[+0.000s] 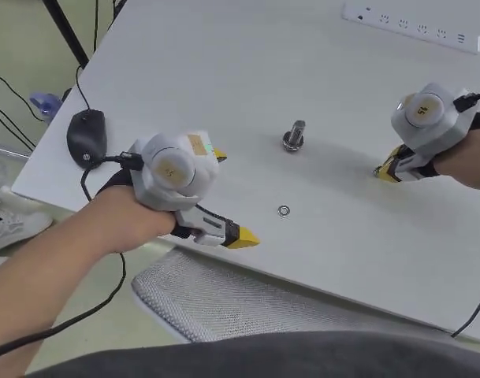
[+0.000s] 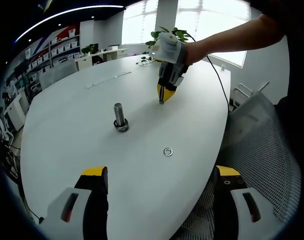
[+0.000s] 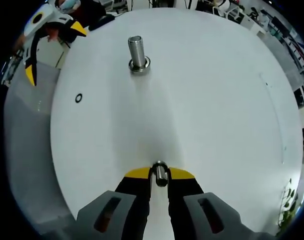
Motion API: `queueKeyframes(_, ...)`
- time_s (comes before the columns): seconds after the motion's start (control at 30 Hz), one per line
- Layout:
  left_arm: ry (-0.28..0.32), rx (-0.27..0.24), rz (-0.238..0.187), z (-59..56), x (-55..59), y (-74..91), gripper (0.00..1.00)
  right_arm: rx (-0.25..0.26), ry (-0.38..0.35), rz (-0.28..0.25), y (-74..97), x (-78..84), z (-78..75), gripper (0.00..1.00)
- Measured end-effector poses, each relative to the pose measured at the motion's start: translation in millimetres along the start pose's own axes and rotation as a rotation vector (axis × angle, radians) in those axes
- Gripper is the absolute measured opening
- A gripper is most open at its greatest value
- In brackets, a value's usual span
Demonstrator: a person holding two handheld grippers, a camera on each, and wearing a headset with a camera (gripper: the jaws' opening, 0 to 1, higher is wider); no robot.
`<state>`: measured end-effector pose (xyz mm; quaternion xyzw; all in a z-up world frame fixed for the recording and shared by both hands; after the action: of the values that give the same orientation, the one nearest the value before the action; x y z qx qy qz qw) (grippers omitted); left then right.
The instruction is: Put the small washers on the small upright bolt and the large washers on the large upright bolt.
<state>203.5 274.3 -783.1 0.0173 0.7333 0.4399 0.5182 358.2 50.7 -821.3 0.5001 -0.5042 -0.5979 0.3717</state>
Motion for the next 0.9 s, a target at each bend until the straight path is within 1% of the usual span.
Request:
queueKeyframes(0.27,-0.004,0.008,-0.006,-3.0,-3.0,-1.1,0.86,0.000,-0.002,0.005,0.9,0.1,0.3,0.13)
queueKeyframes(0.47,-0.008,0.013,-0.003,-4.5,-2.8,-0.6,0.85,0.000,0.007,0.014,0.4,-0.3,0.4,0.13)
queueKeyframes(0.6,-0.007,0.016,-0.004,-5.7,-2.3,-0.2,0.85,0.003,0.012,0.010,0.1,-1.0,0.9,0.13)
queueKeyframes(0.73,-0.007,0.019,-0.003,-7.4,-1.1,0.1,0.84,0.014,0.028,0.003,-0.2,-2.8,-0.1,0.19)
queueKeyframes(0.9,-0.006,0.019,-0.001,-7.4,-0.1,0.8,0.84,0.015,0.032,0.004,-0.2,-3.6,-0.8,0.23)
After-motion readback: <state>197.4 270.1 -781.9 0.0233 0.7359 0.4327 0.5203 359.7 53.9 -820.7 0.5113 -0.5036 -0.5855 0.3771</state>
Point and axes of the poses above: the centre of the closed fingertips' face, and the gripper's own axes: y roughly backward along the fingers, z roughly to its left, x roughly out of its underside, the point moved 4 cm from there along y, roughly backward along the fingers, and after that the axes turned 2 degrees about -y, right-handed, at the moved point
